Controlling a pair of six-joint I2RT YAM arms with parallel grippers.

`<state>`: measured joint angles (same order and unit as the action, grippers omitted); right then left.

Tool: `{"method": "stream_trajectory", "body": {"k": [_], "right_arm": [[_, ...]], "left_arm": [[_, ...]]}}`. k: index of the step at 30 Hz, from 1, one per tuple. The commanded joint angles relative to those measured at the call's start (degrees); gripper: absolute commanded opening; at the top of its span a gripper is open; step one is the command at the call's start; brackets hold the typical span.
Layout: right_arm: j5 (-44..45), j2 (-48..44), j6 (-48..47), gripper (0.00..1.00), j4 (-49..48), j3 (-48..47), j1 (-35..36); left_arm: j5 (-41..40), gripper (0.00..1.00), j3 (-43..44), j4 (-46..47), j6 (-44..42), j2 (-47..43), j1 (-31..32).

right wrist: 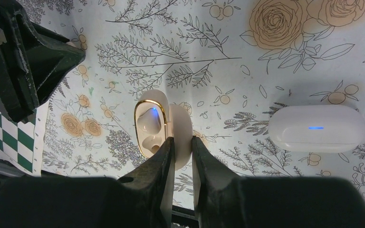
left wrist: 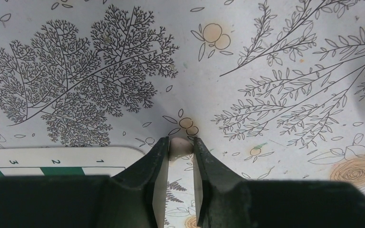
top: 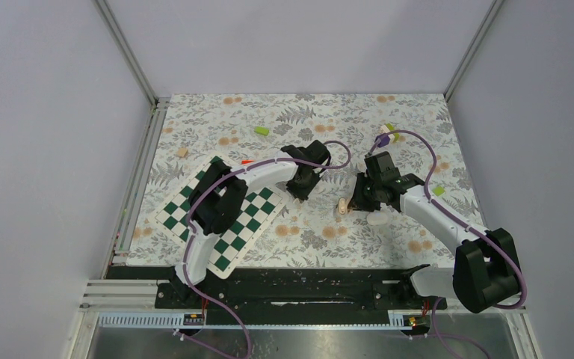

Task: Insert the wireless bluetooth earbuds into the charging case
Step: Pick up the right earbud from the corner of the board, then insert the right earbud into the right side groove of the charging case.

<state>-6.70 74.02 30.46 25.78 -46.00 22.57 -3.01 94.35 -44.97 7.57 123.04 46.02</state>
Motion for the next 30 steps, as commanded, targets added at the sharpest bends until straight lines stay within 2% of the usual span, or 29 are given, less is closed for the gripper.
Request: {"method": "stream_trajectory", "body": {"k": [1,7,12,17,22,30], "right_arm": [[-0.25,0.01,-0.05,0.0,0.54,-2.17,0.11],[-0.42,-0.08,0.04,0.0,0.54,-2.17,0.1],[-2.03,-0.38,-0.03,0.0,0.48,-2.47,0.11],[-4.09,-0.46,0.0,0.0,0.55,-3.23,0.11],[-5.33,-0.33,-0.56,0.0,2.2,-4.61,0.11],[-13.36,0.96,-0.02,0.0,5.8,-8.11,0.19]], "left_arm": [[-1.38,0.14,-0.73,-1.45,-0.3,-2.03,-0.32],[-0.58,0.01,-0.04,-1.45,1.08,-5.08,-0.69],[4.98,0.0,1.18,0.57,4.53,-12.64,-2.76],[9.14,0.0,-2.4,10.42,8.38,-22.92,-3.21],[17.5,0.0,-11.29,25.97,11.88,-31.64,-3.16],[29.07,0.0,-20.94,41.69,15.82,-32.67,-3.11]]}}
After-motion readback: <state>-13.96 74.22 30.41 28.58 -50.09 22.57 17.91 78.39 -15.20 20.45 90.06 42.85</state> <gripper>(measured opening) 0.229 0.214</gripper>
